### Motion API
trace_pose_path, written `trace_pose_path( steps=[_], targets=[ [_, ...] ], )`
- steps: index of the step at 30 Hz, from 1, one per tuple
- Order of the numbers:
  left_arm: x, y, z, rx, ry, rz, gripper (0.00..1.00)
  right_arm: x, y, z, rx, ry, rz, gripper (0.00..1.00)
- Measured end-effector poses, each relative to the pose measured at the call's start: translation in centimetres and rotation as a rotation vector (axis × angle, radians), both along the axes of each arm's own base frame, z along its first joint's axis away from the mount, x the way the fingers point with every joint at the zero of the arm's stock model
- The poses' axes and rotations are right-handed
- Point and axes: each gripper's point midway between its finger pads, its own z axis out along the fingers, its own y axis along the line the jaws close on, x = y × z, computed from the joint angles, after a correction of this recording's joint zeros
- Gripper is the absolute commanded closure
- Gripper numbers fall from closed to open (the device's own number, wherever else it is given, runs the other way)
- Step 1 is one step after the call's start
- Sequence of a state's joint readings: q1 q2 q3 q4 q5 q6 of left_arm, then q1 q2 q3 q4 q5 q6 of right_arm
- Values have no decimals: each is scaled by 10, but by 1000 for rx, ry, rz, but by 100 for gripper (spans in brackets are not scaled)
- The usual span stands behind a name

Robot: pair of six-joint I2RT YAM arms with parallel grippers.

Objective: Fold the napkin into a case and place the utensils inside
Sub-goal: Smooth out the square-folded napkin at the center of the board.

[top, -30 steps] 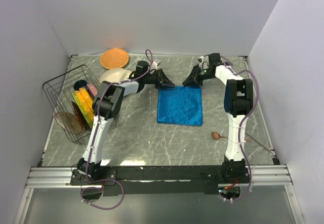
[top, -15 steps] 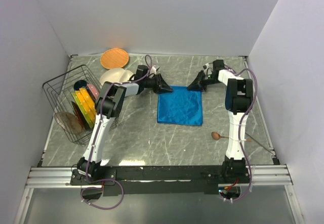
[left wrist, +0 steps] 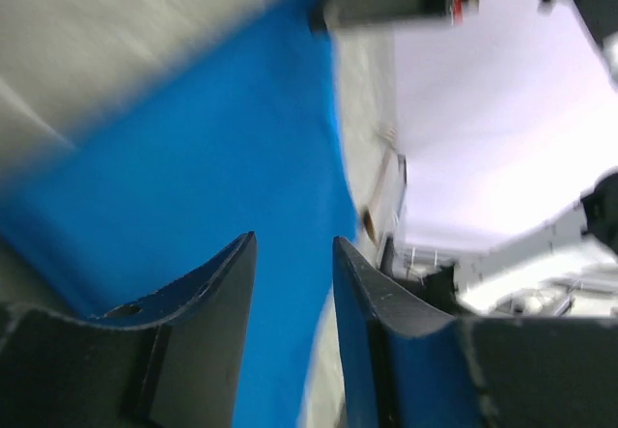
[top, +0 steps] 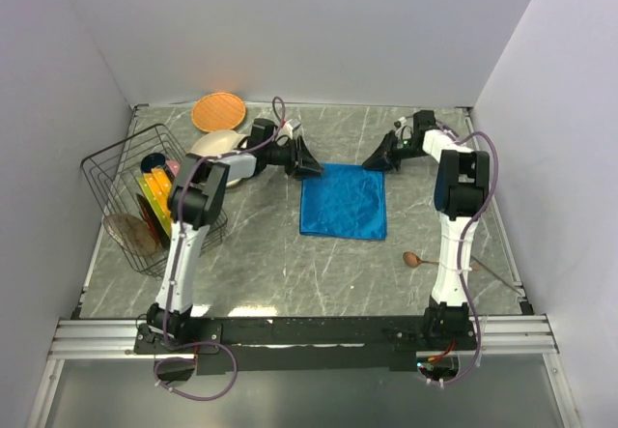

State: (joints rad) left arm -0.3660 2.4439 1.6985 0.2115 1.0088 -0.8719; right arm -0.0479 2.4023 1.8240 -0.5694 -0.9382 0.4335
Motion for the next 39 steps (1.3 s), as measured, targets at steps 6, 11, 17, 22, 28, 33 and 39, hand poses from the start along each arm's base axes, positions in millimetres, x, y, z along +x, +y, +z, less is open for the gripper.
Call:
trace_pose_path(
  steps=[6, 11, 17, 22, 28, 33, 39],
  targets=[
    [-89, -3, 64, -13, -99, -131, 58, -49, 13, 63, 13, -72, 56, 77],
    [-159, -30, 67, -38, -123, -276, 59, -95, 38, 78, 38, -89, 133, 78],
    [-178, -27, 10, 12, 20, -293, 59, -140, 47, 23, 38, 92, 174, 80],
    [-177, -15, -32, 54, 121, -272, 60, -147, 37, -15, -20, 159, 182, 84],
    [-172, -3, -35, 47, 119, -292, 55, -140, 28, -23, -41, 129, 193, 85],
    [-152, 2, -25, 86, 36, -320, 37, -144, 29, -20, -44, 137, 209, 70],
    [-141, 17, -6, 201, -143, -351, 17, -112, 28, 21, -81, 21, 257, 32]
  ],
)
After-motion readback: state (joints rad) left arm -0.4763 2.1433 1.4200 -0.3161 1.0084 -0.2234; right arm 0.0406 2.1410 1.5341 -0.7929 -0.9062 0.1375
